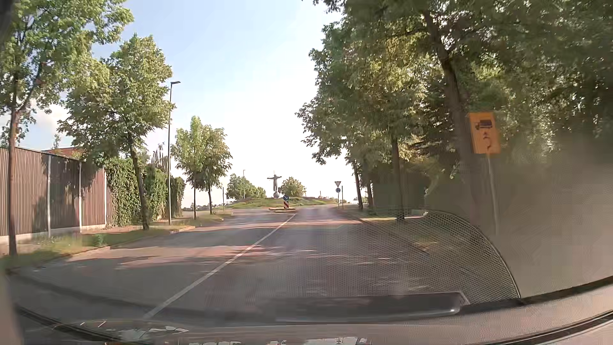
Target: Follow the waypoints while adhering to traffic rules and regulations
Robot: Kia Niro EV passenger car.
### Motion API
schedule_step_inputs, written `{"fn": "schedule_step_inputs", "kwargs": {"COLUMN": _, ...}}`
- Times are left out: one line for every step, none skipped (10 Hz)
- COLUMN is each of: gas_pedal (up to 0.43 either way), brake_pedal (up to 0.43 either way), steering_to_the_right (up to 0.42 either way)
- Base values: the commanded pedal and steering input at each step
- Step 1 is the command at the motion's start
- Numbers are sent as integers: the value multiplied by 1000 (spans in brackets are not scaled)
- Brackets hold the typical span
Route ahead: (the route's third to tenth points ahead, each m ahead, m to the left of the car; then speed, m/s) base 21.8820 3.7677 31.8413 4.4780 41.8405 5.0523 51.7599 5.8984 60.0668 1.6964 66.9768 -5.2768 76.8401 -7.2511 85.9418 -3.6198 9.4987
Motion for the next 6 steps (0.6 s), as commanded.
{"fn": "schedule_step_inputs", "kwargs": {"gas_pedal": 0, "brake_pedal": 55, "steering_to_the_right": -4}}
{"fn": "schedule_step_inputs", "kwargs": {"gas_pedal": 0, "brake_pedal": 55, "steering_to_the_right": -9}}
{"fn": "schedule_step_inputs", "kwargs": {"gas_pedal": 0, "brake_pedal": 43, "steering_to_the_right": -12}}
{"fn": "schedule_step_inputs", "kwargs": {"gas_pedal": 0, "brake_pedal": 55, "steering_to_the_right": -12}}
{"fn": "schedule_step_inputs", "kwargs": {"gas_pedal": 0, "brake_pedal": 49, "steering_to_the_right": -12}}
{"fn": "schedule_step_inputs", "kwargs": {"gas_pedal": 0, "brake_pedal": 55, "steering_to_the_right": -12}}
